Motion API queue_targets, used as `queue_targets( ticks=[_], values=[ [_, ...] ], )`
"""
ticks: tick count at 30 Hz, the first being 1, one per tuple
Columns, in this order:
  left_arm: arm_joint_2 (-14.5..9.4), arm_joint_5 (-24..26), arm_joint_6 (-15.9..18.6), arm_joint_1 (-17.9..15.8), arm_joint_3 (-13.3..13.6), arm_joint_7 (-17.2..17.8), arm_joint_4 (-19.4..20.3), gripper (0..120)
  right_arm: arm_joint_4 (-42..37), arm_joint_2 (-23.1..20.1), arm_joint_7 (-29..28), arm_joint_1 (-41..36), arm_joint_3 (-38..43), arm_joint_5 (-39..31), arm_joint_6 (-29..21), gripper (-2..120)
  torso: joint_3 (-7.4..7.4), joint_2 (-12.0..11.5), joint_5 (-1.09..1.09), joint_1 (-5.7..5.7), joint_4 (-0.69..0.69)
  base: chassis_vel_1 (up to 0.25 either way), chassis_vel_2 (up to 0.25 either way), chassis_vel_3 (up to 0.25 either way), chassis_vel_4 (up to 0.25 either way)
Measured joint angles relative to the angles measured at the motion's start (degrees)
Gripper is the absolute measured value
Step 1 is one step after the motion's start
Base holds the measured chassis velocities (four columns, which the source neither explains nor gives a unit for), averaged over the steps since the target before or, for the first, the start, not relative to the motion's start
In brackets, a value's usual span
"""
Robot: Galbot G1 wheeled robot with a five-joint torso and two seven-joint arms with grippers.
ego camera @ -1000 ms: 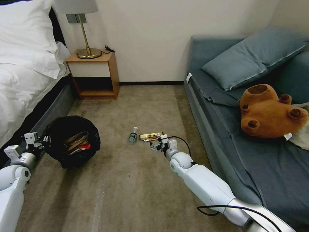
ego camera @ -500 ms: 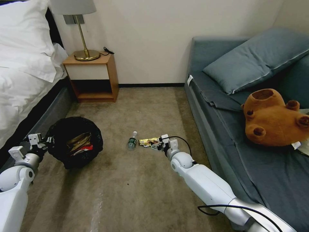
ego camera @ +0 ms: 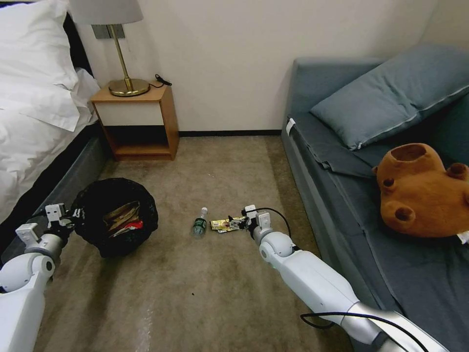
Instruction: Pick up the trash bin, then pick up the garbage on the floor and place it into the trash bin.
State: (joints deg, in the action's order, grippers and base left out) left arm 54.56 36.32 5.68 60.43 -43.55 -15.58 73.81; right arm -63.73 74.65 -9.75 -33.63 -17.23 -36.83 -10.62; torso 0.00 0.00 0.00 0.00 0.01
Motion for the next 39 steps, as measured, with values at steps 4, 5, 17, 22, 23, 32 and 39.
queue_targets(
  ticks=[4, 5, 17, 22, 23, 32, 39],
  values=[
    [0.0, 0.0, 0.0, 0.06, -0.03, -0.13, -0.07, 4, 0.21, 0.12, 0.03, 0.06, -0.07, 0.0, -0.03, 100, 0.0, 0.0, 0.0, 0.0, -0.02, -0.097, 0.08, 0.088, -0.094],
    [0.0, 0.0, 0.0, 0.06, -0.03, -0.13, -0.07, 4, 0.21, 0.12, 0.03, 0.06, -0.07, 0.0, -0.03, 100, 0.0, 0.0, 0.0, 0.0, -0.02, -0.085, 0.083, 0.087, -0.088],
    [-0.17, 0.06, 0.0, -0.27, 0.23, -0.23, -0.38, 4, 0.73, 0.44, 0.11, 0.18, -0.41, 0.06, -0.18, 100, 0.0, 0.0, 0.0, 0.0, -0.01, -0.087, 0.093, 0.084, -0.091],
    [-0.26, 0.08, 0.0, -0.27, 0.26, -0.25, -0.38, 4, 0.84, 0.43, 0.14, 0.21, -0.47, 0.05, -0.19, 100, 0.0, 0.0, 0.01, 0.0, 0.0, -0.094, 0.082, 0.094, -0.101],
    [-0.27, 0.08, 0.0, -0.28, 0.3, -0.28, -0.37, 4, 0.89, 0.43, 0.14, 0.21, -0.48, 0.06, -0.2, 100, 0.0, 0.0, 0.0, 0.0, -0.02, -0.098, 0.081, 0.075, -0.073],
    [-0.27, 0.09, 0.1, -0.3, 0.5, -0.32, -0.25, 4, 1.01, 0.63, 0.17, 0.01, -0.57, 0.19, -0.2, 100, 0.0, 0.0, 0.0, 0.0, 0.0, -0.086, 0.091, 0.079, -0.089],
    [-0.19, 0.05, 0.1, -0.26, 0.52, -0.54, -0.3, 4, 1.04, 0.6, 0.25, 0.0, -0.73, 0.21, -0.25, 100, 0.0, 0.0, 0.0, 0.0, -0.02, -0.096, 0.097, 0.096, -0.089]
  ],
)
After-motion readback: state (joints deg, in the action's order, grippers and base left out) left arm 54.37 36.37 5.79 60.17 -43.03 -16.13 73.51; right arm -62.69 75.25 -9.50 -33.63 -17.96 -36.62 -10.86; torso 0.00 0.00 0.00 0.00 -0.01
